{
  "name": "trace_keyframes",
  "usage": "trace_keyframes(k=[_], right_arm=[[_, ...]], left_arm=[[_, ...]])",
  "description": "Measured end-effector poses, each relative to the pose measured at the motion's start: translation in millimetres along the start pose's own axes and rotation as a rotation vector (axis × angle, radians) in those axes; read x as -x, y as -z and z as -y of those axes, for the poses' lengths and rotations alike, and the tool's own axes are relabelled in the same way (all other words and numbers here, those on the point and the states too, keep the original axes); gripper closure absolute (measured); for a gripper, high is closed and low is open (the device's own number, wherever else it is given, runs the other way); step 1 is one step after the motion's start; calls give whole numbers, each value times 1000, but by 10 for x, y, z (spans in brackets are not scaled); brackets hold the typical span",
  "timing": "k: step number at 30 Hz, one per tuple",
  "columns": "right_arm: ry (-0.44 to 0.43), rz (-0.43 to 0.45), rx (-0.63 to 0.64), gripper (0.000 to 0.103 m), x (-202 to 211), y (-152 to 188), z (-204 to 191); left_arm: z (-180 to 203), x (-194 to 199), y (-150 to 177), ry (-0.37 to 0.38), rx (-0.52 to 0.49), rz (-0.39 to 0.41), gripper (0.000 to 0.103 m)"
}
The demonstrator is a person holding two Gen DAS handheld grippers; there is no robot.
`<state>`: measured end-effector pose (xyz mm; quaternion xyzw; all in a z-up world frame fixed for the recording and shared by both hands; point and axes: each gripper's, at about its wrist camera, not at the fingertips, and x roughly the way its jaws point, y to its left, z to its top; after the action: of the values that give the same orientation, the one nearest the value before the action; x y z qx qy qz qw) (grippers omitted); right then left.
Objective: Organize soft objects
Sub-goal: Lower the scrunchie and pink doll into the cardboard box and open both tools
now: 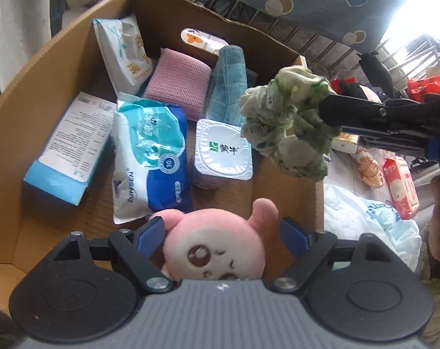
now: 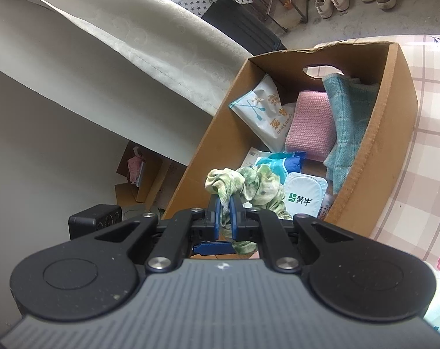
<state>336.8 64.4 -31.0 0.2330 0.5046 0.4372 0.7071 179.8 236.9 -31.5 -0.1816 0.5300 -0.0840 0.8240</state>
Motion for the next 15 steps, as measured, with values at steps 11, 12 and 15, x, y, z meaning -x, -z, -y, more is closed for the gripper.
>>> trace_keyframes(k=[11, 12, 15], right_arm=[[-58, -57, 37, 97, -268, -70, -434], [-66, -72, 41, 97, -347, -76, -495], [-75, -134, 42, 96, -645, -72, -655]], left_arm=[[-120, 1069, 224, -175, 11, 285, 14], [-155, 1166, 262, -204, 18, 311, 14], [-304, 1437, 365, -277, 42, 373, 13]])
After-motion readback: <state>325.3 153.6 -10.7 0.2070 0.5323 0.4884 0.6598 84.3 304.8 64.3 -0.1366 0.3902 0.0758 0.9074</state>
